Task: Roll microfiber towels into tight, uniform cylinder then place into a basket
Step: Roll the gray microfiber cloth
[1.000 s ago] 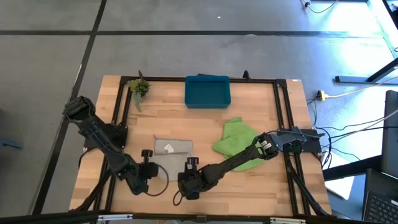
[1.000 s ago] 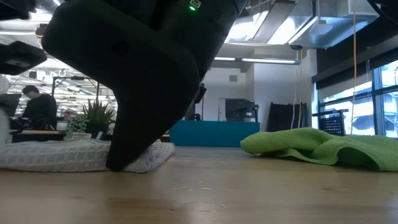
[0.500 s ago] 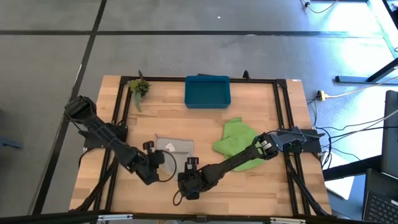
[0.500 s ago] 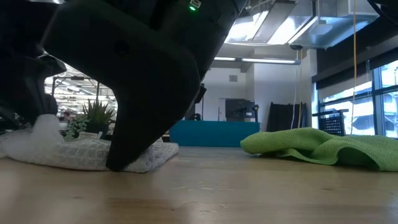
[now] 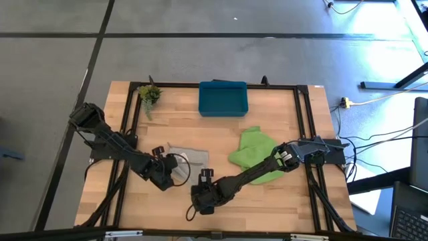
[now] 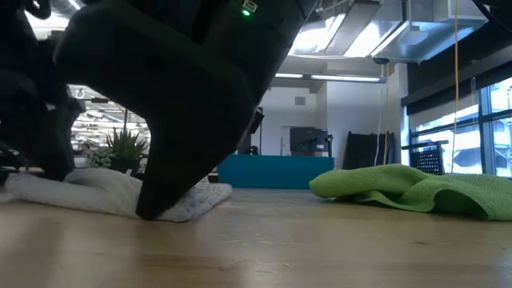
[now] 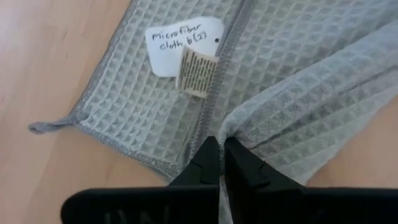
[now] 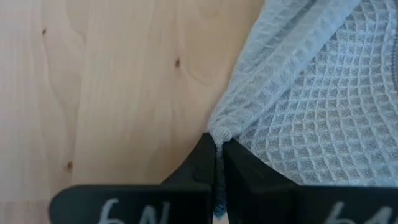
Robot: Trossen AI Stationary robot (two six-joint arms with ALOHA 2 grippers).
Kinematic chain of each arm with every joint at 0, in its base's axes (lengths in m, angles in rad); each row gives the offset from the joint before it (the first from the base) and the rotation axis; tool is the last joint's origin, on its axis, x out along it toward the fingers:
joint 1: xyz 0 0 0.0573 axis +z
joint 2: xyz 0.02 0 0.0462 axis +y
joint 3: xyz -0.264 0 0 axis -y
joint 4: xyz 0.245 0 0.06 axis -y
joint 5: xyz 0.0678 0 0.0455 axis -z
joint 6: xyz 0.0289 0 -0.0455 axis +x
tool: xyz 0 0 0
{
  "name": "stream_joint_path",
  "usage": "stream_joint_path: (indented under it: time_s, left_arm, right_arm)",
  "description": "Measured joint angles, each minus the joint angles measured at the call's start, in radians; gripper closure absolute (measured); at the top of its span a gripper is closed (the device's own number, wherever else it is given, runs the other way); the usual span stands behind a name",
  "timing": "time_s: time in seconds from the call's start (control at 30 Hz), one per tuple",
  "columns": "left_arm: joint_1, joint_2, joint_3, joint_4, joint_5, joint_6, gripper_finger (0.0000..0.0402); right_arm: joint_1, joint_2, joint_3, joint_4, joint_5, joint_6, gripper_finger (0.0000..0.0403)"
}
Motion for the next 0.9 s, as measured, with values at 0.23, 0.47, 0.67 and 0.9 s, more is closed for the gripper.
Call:
stream_joint_path:
  time_s: [0.23,0.47,0.67,0.9]
  left_arm:
    - [0.001,-0.004,-0.060,0.068,0.005,-0.010,0.0402]
    - [-0.007,-0.003,-0.071,0.079,0.009,0.023,0.0401]
    - [-0.040,-0.002,-0.072,0.081,0.006,0.044,0.0401]
    - [-0.085,-0.001,-0.073,0.074,0.007,0.045,0.0401]
  right_arm:
    - [-0.003,0.010,0.085,-0.115,-0.003,0.007,0.0392]
    - [-0.024,0.009,0.220,-0.239,-0.045,0.062,0.0392]
    - [-0.086,0.006,0.260,-0.283,-0.181,0.129,0.0392]
    - [-0.163,0.006,0.260,-0.283,-0.236,0.131,0.0392]
